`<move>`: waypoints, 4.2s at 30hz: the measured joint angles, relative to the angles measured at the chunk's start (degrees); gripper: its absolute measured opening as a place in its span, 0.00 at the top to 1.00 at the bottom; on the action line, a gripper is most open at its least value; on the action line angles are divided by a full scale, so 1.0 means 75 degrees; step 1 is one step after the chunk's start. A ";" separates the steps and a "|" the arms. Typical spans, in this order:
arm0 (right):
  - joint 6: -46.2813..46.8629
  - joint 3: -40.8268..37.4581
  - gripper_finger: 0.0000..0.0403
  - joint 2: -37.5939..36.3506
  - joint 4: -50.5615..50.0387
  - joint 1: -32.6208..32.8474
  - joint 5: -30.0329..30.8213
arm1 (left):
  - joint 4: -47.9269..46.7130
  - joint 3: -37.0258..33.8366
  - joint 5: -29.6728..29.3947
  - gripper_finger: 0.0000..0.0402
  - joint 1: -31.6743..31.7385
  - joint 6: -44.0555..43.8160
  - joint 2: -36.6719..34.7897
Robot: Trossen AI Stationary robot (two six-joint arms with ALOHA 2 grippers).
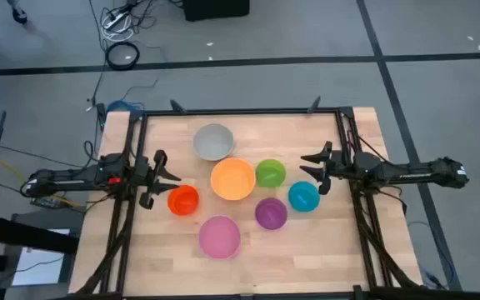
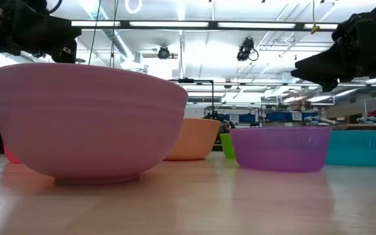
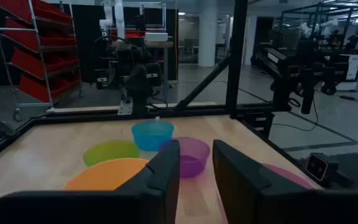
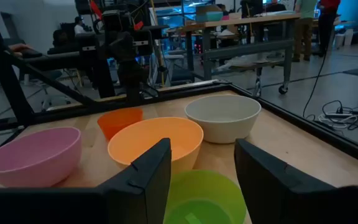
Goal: Nest bowls inside each other
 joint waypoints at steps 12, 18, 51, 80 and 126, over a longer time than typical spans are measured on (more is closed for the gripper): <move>0.0000 0.0000 0.59 0.0001 0.0000 0.0002 0.0001 | -0.0001 0.0000 0.0002 0.74 0.0000 0.0000 0.0000; 0.0000 0.0000 0.59 -0.0001 0.0000 0.0000 0.0001 | 0.0000 0.0000 0.0002 0.74 0.0000 0.0000 -0.0002; 0.0353 0.0000 0.59 -0.0001 0.2752 0.0009 0.0000 | 0.4727 -0.0006 0.0003 0.74 0.0000 -0.0845 -0.0003; -0.0798 0.3254 0.59 0.1685 0.0143 0.0556 0.0859 | 0.3740 0.0581 -0.1531 0.74 0.0003 -0.1238 0.0530; 0.1993 0.9901 0.59 0.9584 -0.6636 -0.0292 0.0413 | -0.4904 0.5986 -0.4146 0.79 -0.0064 -0.1296 0.5546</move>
